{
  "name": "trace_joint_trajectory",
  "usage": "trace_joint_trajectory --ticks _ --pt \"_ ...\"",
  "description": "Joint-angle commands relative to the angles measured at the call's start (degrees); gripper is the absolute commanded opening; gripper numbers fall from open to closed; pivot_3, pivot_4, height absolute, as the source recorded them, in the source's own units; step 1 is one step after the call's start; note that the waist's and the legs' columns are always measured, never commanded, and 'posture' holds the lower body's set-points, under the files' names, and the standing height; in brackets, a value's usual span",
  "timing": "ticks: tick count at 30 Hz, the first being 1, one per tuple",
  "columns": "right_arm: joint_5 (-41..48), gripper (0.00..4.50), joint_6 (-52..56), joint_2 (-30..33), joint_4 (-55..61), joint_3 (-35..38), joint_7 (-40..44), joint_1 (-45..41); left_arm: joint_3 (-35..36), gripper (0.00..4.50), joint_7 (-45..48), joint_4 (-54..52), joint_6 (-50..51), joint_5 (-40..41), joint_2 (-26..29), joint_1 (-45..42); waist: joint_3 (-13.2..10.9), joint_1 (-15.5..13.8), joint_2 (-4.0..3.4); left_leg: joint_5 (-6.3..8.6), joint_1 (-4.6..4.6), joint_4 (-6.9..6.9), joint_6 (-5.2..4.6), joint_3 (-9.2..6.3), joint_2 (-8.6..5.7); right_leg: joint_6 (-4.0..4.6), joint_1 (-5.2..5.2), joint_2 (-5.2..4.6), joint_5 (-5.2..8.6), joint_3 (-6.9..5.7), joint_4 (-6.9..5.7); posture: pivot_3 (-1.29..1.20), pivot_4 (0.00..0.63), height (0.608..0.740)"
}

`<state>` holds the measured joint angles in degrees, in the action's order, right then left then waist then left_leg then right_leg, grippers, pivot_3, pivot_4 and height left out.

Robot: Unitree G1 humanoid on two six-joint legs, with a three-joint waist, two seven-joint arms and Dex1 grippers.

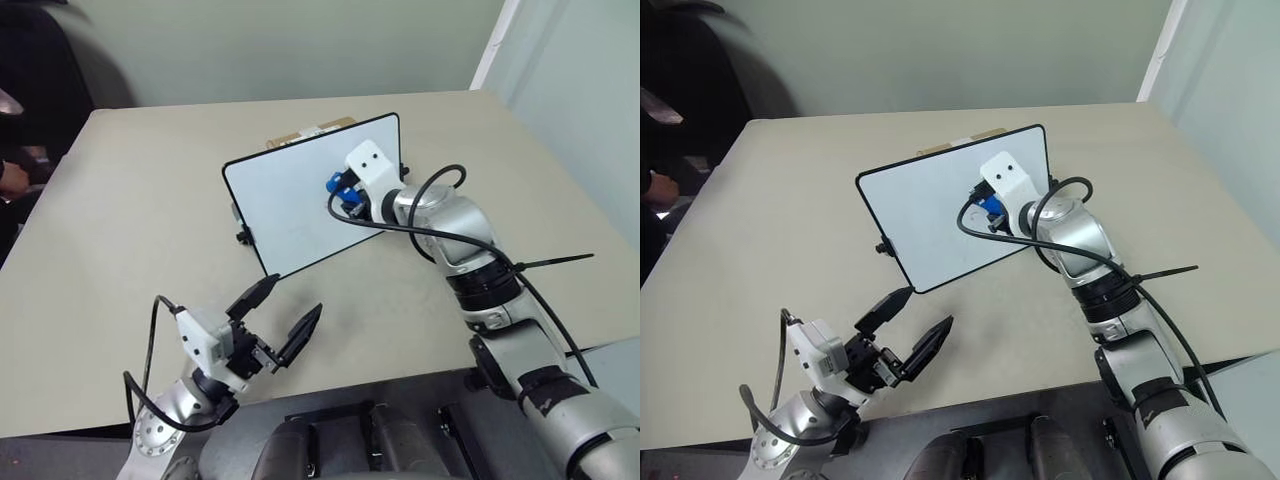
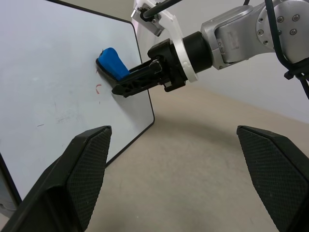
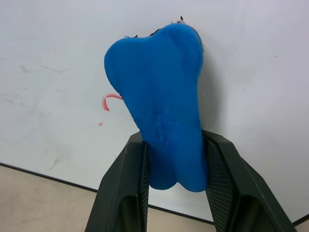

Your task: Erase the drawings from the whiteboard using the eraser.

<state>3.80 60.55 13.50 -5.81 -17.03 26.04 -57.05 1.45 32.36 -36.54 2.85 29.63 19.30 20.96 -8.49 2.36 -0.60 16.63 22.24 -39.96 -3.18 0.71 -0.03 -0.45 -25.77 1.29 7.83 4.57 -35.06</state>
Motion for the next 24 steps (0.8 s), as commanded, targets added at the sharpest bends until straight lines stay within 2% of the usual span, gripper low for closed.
trace_joint_trajectory --ticks 1,5,10,19,24 --pt "0.81 1.57 0.30 -0.76 3.98 -0.79 1.04 0.57 0.34 4.50 0.19 -2.57 -0.78 0.35 0.30 0.47 0.00 0.01 0.00 0.02 0.00 0.00 0.01 0.00 0.00 0.00 0.00 0.00 0.00 0.00 0.00 0.00 0.150 0.740" --pt "1.15 1.57 0.58 0.31 6.44 -1.37 2.15 1.58 0.55 4.50 0.25 -2.81 -0.54 0.62 0.56 0.64 0.00 0.02 0.00 0.10 0.02 0.02 0.05 0.00 0.00 -0.08 -0.02 0.02 0.06 0.00 0.05 0.00 0.150 0.740" --pt "6.32 1.57 8.05 -0.54 8.08 4.17 3.75 1.58 0.44 4.50 0.24 -2.77 -0.13 0.84 0.79 0.24 0.00 -0.23 0.00 0.13 0.06 0.02 0.10 0.00 0.00 -0.14 -0.03 0.03 0.18 0.00 0.08 0.00 0.150 0.740" --pt "7.57 1.57 11.78 -2.98 -0.18 8.91 0.26 -0.72 -0.12 4.50 0.17 -2.02 -0.31 0.60 0.59 -0.67 0.00 -0.48 0.00 0.16 0.07 -0.01 0.28 0.01 -0.01 -0.17 -0.03 0.02 0.33 0.00 0.10 0.00 0.150 0.740" --pt "8.12 1.57 13.50 -3.28 -3.64 10.15 -0.52 -2.68 -0.22 4.50 -0.10 -2.24 -0.49 0.35 0.39 -0.39 0.00 -0.44 0.00 0.33 0.05 -0.01 -0.03 0.01 -0.01 -0.11 -0.04 0.02 0.29 0.00 0.02 0.00 0.150 0.740"
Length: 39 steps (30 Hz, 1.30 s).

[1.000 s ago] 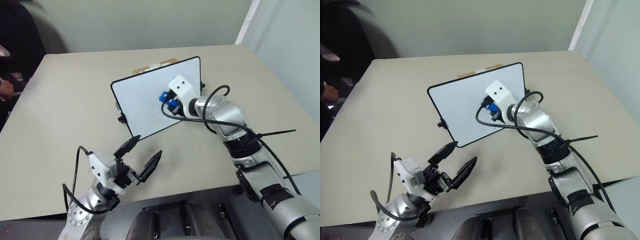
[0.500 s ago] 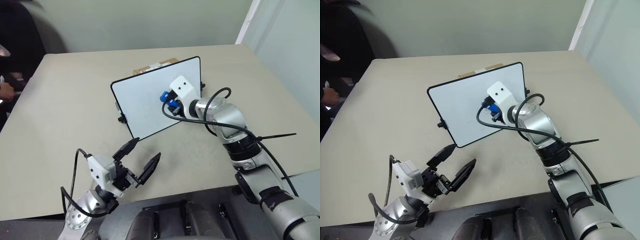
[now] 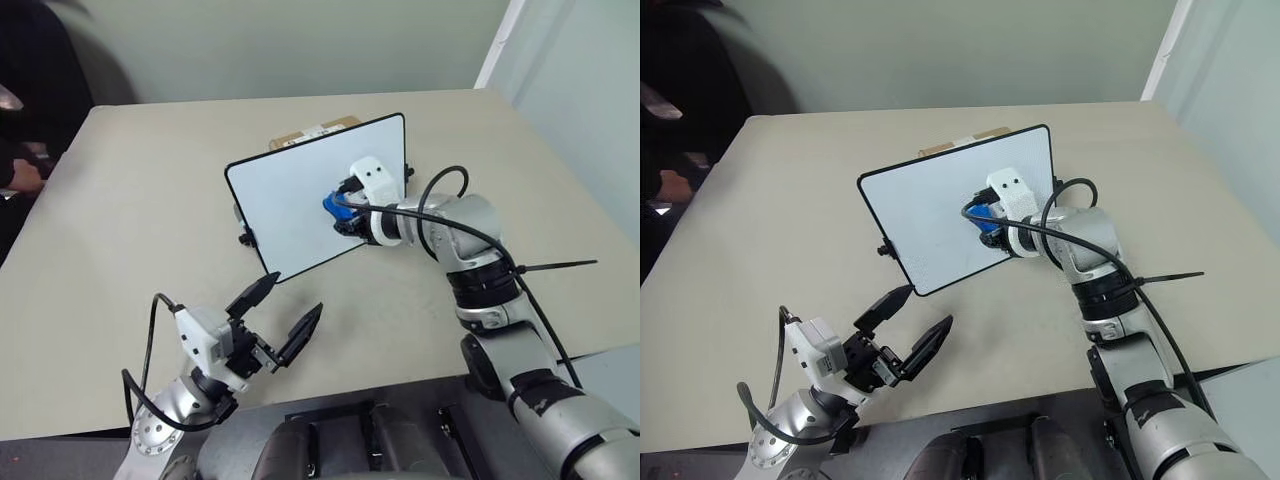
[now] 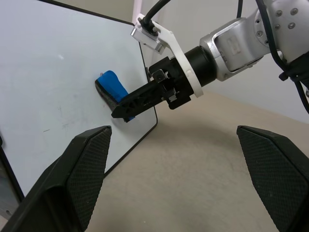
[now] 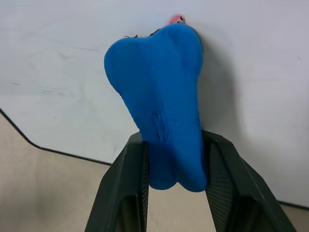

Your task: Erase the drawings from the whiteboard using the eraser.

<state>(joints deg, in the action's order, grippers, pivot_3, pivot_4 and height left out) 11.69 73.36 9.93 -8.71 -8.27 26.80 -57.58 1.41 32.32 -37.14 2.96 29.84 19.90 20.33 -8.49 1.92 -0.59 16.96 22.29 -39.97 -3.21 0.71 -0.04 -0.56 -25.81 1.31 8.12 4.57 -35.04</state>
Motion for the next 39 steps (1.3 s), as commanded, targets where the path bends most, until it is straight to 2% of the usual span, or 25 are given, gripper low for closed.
trace_joint_trajectory --ticks 1,17,28,39 --pt "0.21 1.57 0.89 0.46 -1.24 1.16 -1.18 -2.54 -0.12 4.50 -0.07 -1.66 -0.61 0.17 -0.21 0.29 0.00 0.00 0.00 -0.01 0.00 0.00 0.00 0.00 0.00 0.02 -0.02 0.00 -0.02 0.00 -0.01 0.00 0.150 0.740" --pt "1.50 1.57 5.48 3.70 -1.23 -6.73 2.54 -5.61 -0.18 4.50 0.04 -1.91 -0.87 0.39 -0.39 0.96 0.00 -0.03 0.00 -0.09 0.03 0.01 0.22 0.01 0.00 -0.01 -0.04 0.00 0.08 -0.03 0.01 0.00 0.150 0.740" --pt "1.27 1.57 5.85 2.05 -4.48 -2.52 0.99 -12.94 -0.13 4.50 0.37 -0.77 -0.83 0.40 -0.88 0.14 0.00 -0.02 0.00 -0.01 0.12 0.02 0.08 0.01 0.01 0.02 -0.19 0.00 0.08 -0.04 -0.03 0.00 0.150 0.740" --pt "1.69 1.57 9.14 1.16 -2.87 -7.65 1.34 -7.14 -1.09 4.50 0.45 -0.72 -0.55 0.19 -0.91 0.06 0.00 -0.04 0.00 -0.09 0.15 -0.01 0.22 0.00 0.02 0.02 -0.19 0.00 0.09 -0.06 -0.06 0.00 0.150 0.740"
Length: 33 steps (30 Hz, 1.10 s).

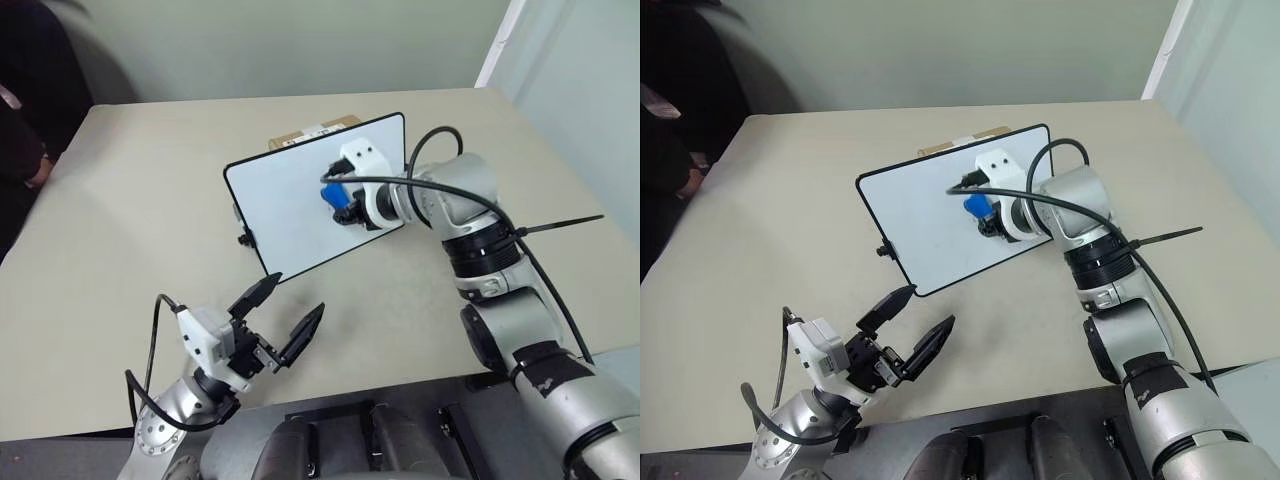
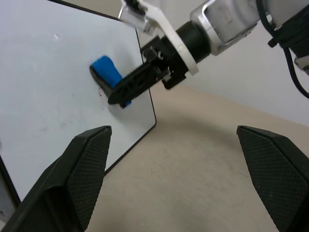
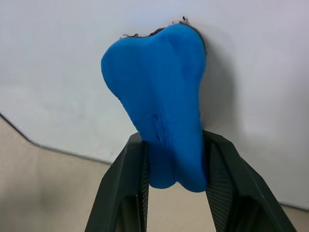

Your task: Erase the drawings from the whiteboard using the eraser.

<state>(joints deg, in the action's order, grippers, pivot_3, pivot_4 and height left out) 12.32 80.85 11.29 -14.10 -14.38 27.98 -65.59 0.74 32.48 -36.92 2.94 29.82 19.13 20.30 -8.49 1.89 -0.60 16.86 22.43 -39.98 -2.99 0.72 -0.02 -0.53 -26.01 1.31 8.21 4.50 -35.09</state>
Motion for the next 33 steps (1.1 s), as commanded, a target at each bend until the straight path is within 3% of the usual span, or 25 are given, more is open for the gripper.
trace_joint_trajectory --ticks 1,7,17,28,33 --pt "1.21 1.57 2.17 -0.22 2.85 -1.95 0.21 1.40 -0.50 4.50 0.27 -0.92 -0.52 0.19 -0.17 0.08 0.00 -0.01 0.00 -0.03 0.00 -0.01 0.05 0.00 0.00 0.00 0.00 0.00 0.00 0.00 0.00 0.00 0.150 0.740" --pt "1.78 1.57 3.40 0.26 2.86 -2.69 0.06 1.88 -1.34 4.50 -0.03 -0.74 -0.71 -0.17 -0.58 0.05 0.00 -0.01 0.00 -0.19 0.03 -0.03 0.33 0.01 0.00 -0.01 0.01 0.00 0.00 0.00 0.03 0.00 0.150 0.740" --pt "0.15 1.57 -0.63 1.65 -2.52 1.46 -2.08 -5.21 -1.78 4.50 -0.40 -0.55 -0.82 -0.23 -0.88 -0.05 0.00 -0.01 0.00 0.03 0.06 -0.02 -0.05 0.00 0.01 0.01 -0.06 0.00 -0.01 -0.01 -0.04 0.00 0.150 0.740" --pt "2.05 1.57 3.96 -1.83 3.54 -3.10 -2.69 1.82 -2.11 4.50 -0.41 -0.48 -0.77 -0.27 -1.01 -0.36 0.00 -0.02 0.00 -0.09 0.07 -0.04 0.14 0.01 0.01 0.01 -0.05 0.00 0.00 -0.04 -0.03 0.00 0.150 0.740" --pt "1.86 1.57 4.03 -1.35 2.97 -2.36 -2.49 0.84 -2.33 4.50 -0.53 -0.60 -0.91 -0.47 -1.38 -0.17 0.00 -0.03 0.00 -0.20 0.08 -0.06 0.34 0.01 0.01 0.00 -0.04 0.00 0.00 -0.04 -0.02 0.00 0.150 0.740"
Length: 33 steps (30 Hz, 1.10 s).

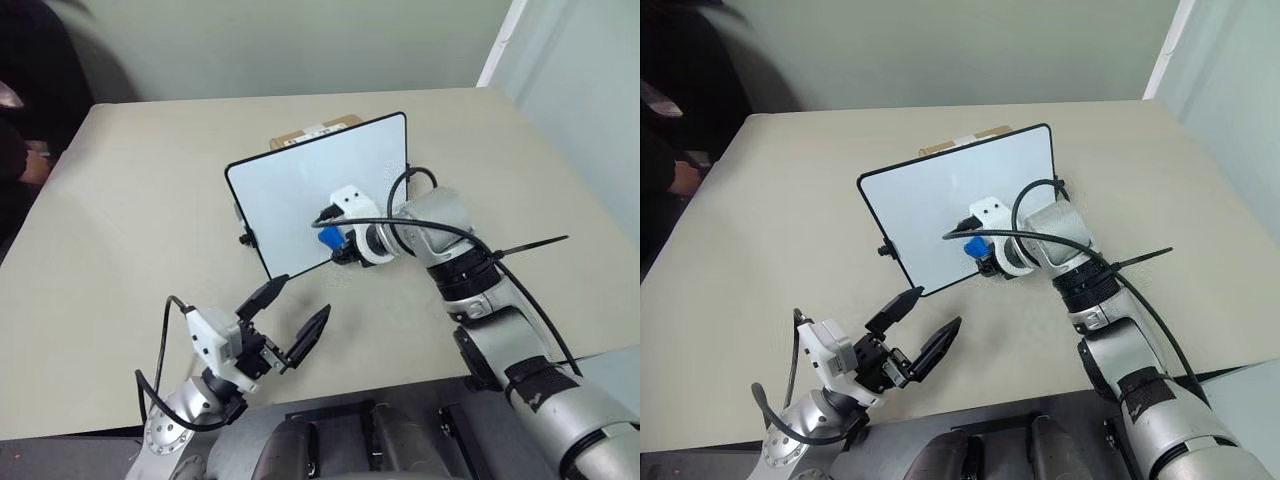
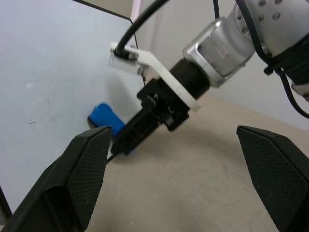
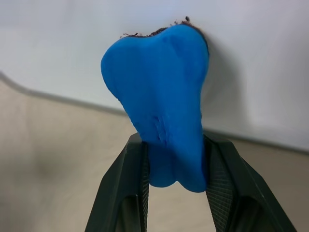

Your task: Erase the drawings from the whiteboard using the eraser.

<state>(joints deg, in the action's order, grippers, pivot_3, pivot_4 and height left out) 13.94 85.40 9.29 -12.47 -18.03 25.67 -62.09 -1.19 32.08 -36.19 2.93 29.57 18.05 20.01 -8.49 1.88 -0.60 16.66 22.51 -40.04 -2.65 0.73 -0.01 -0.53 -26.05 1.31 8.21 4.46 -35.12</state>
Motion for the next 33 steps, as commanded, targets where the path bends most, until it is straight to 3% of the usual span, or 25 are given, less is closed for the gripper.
trace_joint_trajectory --ticks 1,9,20,33 --pt "-0.10 1.57 -1.19 1.10 0.14 1.96 -0.26 -3.60 -0.42 4.50 -0.14 -1.34 -0.93 -0.22 -0.38 0.16 0.00 -0.07 0.00 0.00 0.00 0.00 0.00 0.00 0.00 0.00 0.00 0.00 0.00 0.00 0.00 0.00 0.150 0.740" --pt "-1.50 1.57 -4.88 4.25 -6.31 4.78 -1.02 -7.58 -0.80 4.50 -0.10 -1.26 -0.89 -0.18 -0.84 0.11 0.00 -0.17 0.00 0.17 0.01 -0.01 -0.30 0.00 0.00 0.00 -0.01 -0.01 0.00 0.00 -0.01 0.00 0.150 0.740" --pt "-1.87 1.57 -4.80 8.54 -6.32 6.47 -2.11 -3.05 -0.97 4.50 -0.05 -1.27 -1.31 -0.19 -0.81 0.36 0.00 -0.47 0.00 0.06 0.01 -0.06 -0.11 0.00 0.00 -0.01 0.04 -0.01 -0.01 0.00 -0.02 0.00 0.150 0.740" --pt "-0.75 1.57 -4.84 4.17 -5.09 6.24 -1.44 -5.76 -0.32 4.50 0.34 -0.29 -1.59 0.02 -0.58 -0.59 0.00 -0.27 0.00 0.17 0.01 -0.03 -0.36 0.00 0.02 0.04 -0.02 0.00 0.02 0.00 -0.36 0.00 0.150 0.740"
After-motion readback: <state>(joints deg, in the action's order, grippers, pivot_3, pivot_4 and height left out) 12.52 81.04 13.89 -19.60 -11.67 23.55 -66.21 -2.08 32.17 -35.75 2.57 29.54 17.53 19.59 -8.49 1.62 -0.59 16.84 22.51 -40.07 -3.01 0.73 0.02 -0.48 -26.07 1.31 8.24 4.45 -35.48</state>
